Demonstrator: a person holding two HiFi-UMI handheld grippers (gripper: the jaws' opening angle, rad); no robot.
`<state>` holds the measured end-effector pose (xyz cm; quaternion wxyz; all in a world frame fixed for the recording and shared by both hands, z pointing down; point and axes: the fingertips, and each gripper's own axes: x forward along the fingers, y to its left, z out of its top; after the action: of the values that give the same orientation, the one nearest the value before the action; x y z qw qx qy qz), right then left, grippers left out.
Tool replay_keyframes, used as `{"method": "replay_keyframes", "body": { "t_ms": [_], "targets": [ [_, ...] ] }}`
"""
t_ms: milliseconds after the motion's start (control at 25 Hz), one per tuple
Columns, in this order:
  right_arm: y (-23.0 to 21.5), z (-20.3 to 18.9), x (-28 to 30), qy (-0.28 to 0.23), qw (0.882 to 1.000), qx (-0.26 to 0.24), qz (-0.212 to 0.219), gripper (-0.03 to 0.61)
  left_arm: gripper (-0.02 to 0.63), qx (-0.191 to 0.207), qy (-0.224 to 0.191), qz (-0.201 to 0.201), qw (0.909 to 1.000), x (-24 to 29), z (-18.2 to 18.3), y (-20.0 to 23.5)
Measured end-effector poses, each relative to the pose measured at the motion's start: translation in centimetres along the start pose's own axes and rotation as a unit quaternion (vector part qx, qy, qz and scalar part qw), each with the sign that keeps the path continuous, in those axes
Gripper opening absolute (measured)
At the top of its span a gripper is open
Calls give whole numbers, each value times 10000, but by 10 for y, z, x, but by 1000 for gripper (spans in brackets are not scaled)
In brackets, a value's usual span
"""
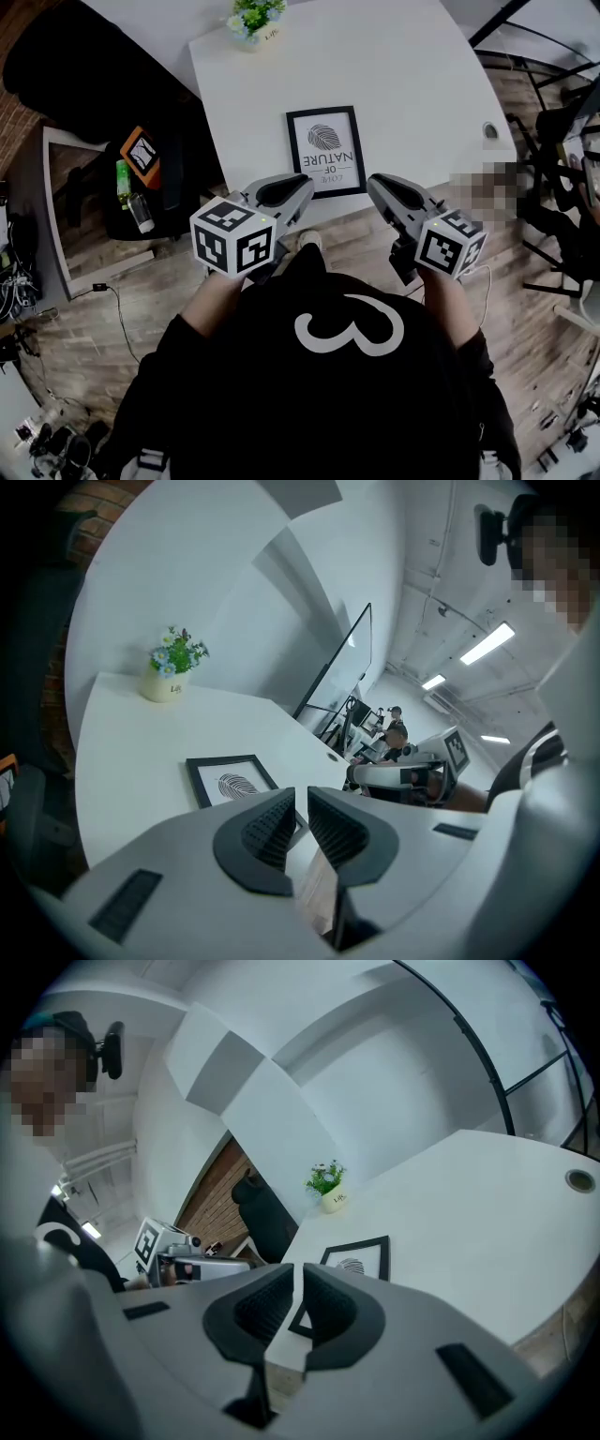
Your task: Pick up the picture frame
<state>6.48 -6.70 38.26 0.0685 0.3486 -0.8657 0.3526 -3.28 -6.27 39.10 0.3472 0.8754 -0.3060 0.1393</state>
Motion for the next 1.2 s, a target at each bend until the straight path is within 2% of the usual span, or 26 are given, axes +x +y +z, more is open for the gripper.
{"method": "replay_keyframes", "body": {
  "t_ms": [400, 480, 520, 640, 1000, 1200],
  "targets": [
    [-29, 3, 27, 278, 9992, 163, -223, 29, 96, -179, 354, 9, 9992, 19, 1, 32],
    [-34, 1, 28, 365, 9989, 171, -237, 50, 107, -216, 463, 34, 9987, 22, -3, 37],
    [-36, -1, 29, 425, 9987, 194, -226, 85, 111, -252, 501, 63, 9984, 23, -5, 40],
    [-47, -2, 33, 538, 9980, 210, -236, 110, 122, -372, 553, 168, 9976, 30, -10, 49],
    [-86, -19, 56, 1165, 9918, -3, -534, 112, 143, -686, 896, 653, 9915, 48, -34, 87],
    [-98, -31, 69, 1446, 9878, -12, -581, 117, 147, -629, 1128, 937, 9872, 60, -38, 108]
  ]
}}
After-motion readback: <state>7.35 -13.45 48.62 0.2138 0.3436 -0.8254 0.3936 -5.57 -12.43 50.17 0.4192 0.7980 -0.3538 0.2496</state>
